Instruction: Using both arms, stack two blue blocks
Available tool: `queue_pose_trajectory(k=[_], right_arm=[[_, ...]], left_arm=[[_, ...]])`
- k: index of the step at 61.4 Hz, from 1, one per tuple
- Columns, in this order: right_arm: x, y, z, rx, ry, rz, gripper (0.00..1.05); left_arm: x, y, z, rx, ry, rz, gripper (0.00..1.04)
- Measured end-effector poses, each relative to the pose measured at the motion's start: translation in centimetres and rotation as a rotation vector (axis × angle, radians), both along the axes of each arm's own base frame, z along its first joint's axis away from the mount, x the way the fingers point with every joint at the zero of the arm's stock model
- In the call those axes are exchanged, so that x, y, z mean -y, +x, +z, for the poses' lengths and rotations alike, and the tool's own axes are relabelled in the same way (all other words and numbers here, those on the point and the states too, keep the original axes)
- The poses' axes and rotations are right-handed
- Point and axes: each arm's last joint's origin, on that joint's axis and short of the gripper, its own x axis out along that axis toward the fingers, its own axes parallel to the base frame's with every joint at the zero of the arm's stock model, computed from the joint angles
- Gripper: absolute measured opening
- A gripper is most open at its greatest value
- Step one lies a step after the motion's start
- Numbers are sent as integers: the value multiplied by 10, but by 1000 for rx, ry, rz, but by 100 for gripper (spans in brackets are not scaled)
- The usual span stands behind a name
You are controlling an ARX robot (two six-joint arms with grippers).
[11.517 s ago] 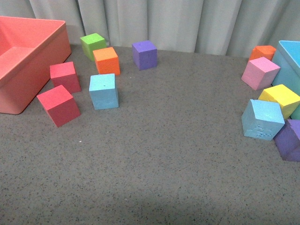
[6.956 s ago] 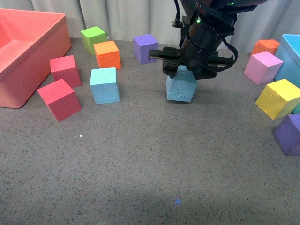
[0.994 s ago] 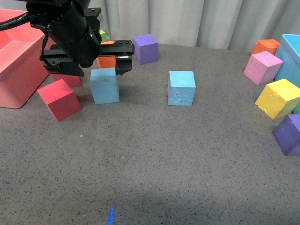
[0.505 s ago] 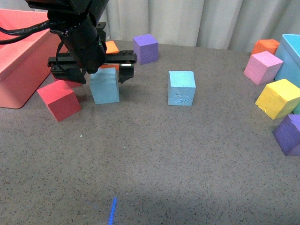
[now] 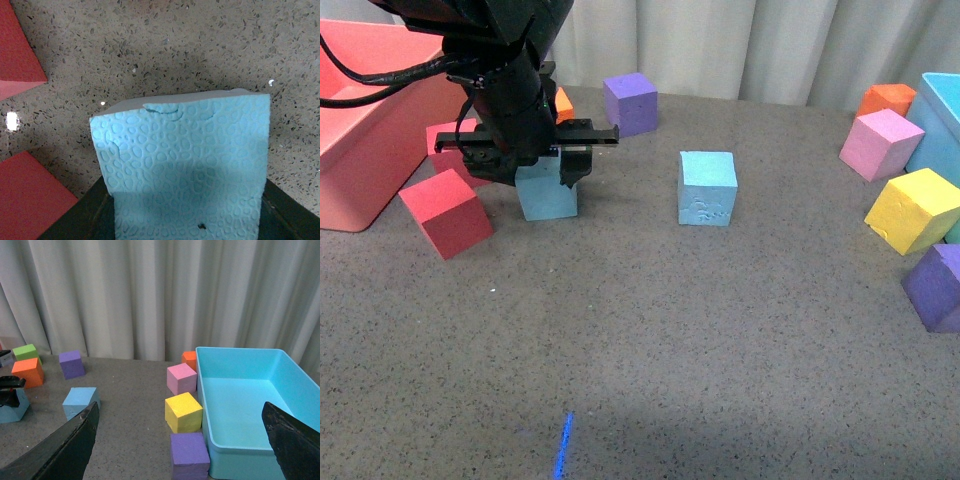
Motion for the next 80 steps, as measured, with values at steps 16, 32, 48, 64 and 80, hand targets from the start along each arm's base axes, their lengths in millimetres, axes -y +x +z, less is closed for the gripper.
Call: queue_pose_trajectory(k=[16,32,48,64,80], right_arm=[[0,0,0,0,0,0,95],[0,0,0,0,0,0,95],[0,0,0,0,0,0,95],[0,0,0,0,0,0,95],[0,0,0,0,0,0,95]], left_arm=[[10,-14,14,17,-29,-45,47],[57,-42,71,114,-51,-143,47],[122,-60,89,116,-19,-244,46],[153,-50,90,112,-3,-256,45],[162,-42,77,70,3,-269,45]])
